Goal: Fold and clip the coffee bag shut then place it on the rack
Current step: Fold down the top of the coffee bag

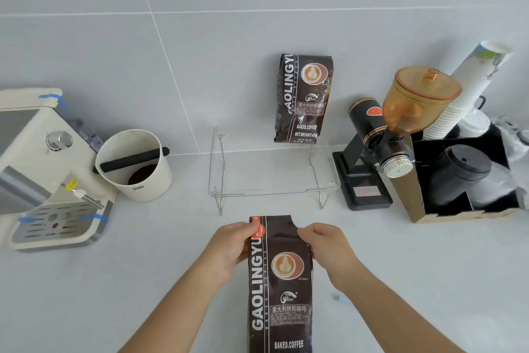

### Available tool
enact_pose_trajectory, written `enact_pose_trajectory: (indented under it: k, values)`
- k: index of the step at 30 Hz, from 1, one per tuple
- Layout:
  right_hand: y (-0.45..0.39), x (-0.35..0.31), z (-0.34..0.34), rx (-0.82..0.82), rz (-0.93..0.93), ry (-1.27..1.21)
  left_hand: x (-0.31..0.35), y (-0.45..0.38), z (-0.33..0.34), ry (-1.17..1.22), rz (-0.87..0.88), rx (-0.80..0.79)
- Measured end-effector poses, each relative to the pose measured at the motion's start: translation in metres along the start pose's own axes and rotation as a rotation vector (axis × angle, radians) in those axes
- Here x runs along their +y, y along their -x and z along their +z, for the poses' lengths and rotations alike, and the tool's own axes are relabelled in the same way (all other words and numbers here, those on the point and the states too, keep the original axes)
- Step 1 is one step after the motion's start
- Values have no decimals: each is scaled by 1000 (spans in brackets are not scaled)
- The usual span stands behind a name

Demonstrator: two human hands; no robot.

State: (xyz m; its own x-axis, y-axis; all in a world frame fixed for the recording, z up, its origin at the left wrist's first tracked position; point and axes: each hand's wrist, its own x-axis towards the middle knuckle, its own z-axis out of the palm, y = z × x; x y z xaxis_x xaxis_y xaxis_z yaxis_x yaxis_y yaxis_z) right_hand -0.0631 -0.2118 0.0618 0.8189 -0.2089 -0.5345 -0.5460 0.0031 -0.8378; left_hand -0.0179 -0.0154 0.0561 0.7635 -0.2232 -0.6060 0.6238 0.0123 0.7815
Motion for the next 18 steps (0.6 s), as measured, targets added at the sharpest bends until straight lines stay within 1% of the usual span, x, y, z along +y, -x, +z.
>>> enact_pose_trajectory:
  k: [5,12,18]
  values:
    - [35,-13,-5,11,-156,1,15,38,-1,-11,128,-57]
    - [64,-23,-13,-17,-360,-34,26,74,-2,-92,281,-58]
    - [68,-25,-19,-32,-417,-111,29,80,4,-134,353,-58]
